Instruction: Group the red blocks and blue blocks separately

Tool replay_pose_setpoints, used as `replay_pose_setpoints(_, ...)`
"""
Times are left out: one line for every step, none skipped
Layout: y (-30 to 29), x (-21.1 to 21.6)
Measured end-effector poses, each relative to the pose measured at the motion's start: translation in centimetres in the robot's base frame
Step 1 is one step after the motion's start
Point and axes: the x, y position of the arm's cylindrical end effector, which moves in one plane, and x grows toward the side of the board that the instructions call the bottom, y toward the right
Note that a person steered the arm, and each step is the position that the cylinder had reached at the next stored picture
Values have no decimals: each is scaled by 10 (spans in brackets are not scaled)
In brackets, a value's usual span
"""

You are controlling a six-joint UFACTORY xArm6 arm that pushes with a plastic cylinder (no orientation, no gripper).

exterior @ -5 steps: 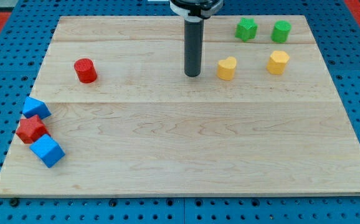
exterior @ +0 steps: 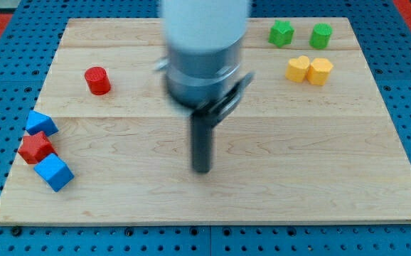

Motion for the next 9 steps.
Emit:
replay_pose_setpoints(-87, 49)
replay_pose_setpoints(-231, 11)
replay_pose_setpoints(-262, -13)
replay_pose_setpoints(-233, -18)
replay_pose_setpoints(-229, -52)
replay_pose_setpoints(-187, -61)
replay_pose_setpoints(-144, -63)
replay_pose_setpoints(-137, -100)
replay_pose_setpoints(-140, -134)
